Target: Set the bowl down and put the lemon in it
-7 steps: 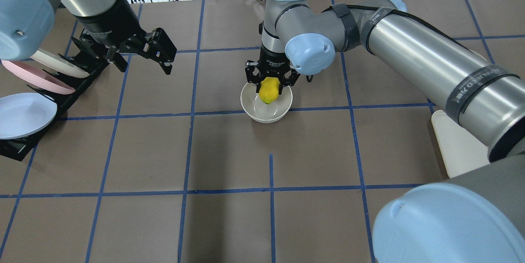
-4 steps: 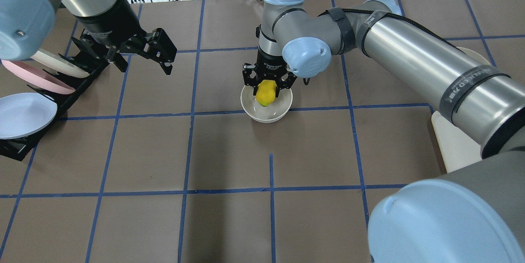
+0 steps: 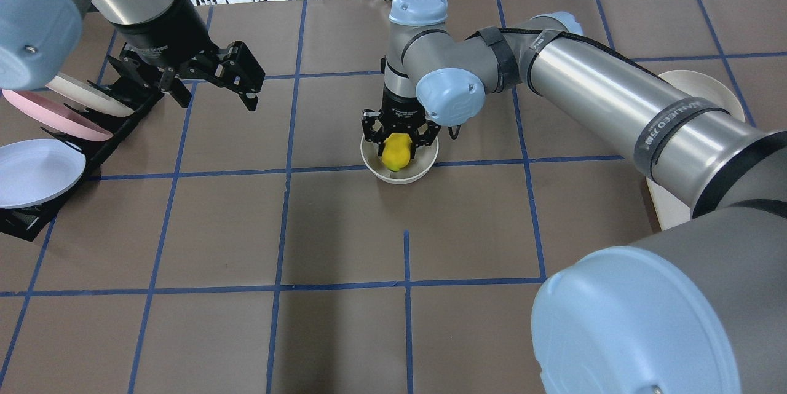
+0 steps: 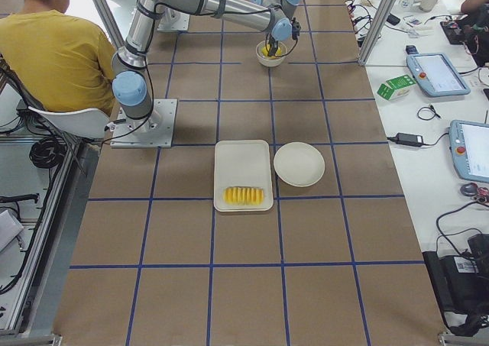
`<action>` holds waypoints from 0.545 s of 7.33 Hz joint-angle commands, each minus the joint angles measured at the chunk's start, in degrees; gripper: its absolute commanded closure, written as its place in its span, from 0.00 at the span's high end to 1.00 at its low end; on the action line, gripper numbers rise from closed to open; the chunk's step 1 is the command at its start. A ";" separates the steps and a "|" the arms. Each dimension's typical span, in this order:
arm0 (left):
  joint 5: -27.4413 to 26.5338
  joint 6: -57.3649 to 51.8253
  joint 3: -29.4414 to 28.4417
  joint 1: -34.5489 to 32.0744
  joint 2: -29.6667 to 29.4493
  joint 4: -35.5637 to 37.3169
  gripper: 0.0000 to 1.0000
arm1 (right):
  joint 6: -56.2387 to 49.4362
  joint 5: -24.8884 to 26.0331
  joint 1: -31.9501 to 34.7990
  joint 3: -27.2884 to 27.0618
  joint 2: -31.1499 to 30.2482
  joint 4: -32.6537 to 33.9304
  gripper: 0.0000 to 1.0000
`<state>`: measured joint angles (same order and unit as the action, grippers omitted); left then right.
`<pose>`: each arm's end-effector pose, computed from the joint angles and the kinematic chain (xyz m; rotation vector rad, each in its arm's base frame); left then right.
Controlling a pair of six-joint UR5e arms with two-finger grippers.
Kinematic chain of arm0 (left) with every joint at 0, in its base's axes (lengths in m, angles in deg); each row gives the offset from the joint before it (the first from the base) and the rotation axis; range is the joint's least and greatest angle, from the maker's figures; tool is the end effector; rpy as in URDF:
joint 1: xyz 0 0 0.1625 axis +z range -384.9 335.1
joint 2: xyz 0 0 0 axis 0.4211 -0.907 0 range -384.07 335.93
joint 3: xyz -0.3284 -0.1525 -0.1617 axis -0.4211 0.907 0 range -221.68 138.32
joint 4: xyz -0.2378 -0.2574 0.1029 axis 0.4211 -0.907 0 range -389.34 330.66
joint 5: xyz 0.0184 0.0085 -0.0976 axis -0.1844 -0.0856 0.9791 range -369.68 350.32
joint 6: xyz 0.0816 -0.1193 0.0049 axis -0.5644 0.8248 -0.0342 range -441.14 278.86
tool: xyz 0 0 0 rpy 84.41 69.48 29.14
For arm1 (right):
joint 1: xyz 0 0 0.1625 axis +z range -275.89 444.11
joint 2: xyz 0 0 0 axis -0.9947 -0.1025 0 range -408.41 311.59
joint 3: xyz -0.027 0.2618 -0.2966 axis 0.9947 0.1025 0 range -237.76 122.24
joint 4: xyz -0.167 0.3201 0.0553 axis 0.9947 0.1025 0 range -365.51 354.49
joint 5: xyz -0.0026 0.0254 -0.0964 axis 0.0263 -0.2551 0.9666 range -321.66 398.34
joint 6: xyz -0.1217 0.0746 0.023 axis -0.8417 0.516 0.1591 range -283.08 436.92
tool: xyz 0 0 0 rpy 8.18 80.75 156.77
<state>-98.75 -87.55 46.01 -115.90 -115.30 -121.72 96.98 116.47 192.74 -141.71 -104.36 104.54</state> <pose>-0.1434 -0.4425 0.4185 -0.2016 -3.1176 -0.0340 0.3466 -0.5180 0.1775 0.0589 2.9771 0.2976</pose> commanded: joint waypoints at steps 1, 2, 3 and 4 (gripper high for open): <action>0.04 0.00 -0.06 0.03 0.00 0.01 1.00 | 0.06 0.00 -0.08 -0.34 0.31 -0.18 0.21; 0.04 0.00 -0.06 0.03 0.00 0.01 1.00 | 0.06 0.09 -0.08 -0.95 0.31 0.17 0.46; 0.13 0.00 -0.06 0.12 0.00 -0.07 1.00 | -0.02 0.44 -0.08 -1.22 0.31 0.17 0.81; 0.04 0.00 -0.06 0.12 0.00 -0.08 1.00 | 0.06 0.70 -0.08 -1.13 0.05 0.08 1.00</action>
<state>-98.67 -87.55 45.95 -115.81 -115.30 -121.77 97.00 116.84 192.66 -142.73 -104.11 104.64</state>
